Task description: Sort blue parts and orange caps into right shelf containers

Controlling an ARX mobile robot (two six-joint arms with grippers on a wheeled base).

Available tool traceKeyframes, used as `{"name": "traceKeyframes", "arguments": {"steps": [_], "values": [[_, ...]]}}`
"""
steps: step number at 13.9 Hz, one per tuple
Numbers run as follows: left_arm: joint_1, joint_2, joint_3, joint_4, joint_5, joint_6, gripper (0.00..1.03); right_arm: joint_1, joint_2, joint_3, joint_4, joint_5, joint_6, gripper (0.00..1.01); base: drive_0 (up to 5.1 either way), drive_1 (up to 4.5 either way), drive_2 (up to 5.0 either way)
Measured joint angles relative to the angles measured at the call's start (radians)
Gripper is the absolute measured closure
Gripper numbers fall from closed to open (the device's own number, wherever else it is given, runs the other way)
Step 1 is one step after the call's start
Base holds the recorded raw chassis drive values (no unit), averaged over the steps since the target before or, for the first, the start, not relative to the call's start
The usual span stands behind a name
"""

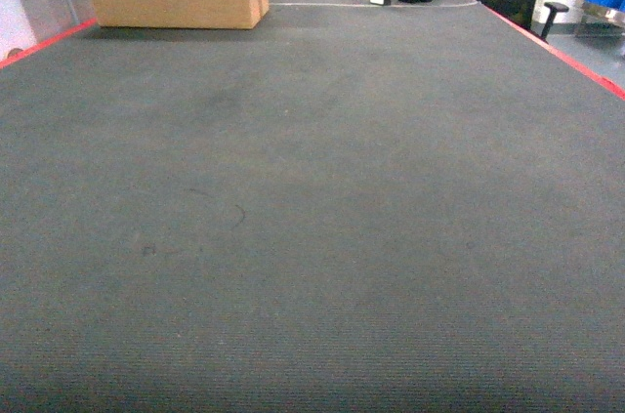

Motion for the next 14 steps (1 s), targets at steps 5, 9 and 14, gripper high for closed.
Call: {"name": "traceKeyframes", "arguments": {"steps": [5,9,14], "values": [[0.000,0.001,0.000,-0.003,0.000,0.000,0.61,0.000,0.000,0.000,0.001,0.000,0.000,0.57,0.0,0.00,0.0],[0.000,0.001,0.000,-0.003,0.000,0.000,0.61,0.000,0.000,0.000,0.001,0.000,0.000,0.57,0.0,0.00,0.0],[0.000,0.001,0.000,-0.003,-0.001,0.000,0.61,0.000,0.000,0.000,0.001,0.000,0.000,0.57,-0.6,-0.60,-0.6]]}}
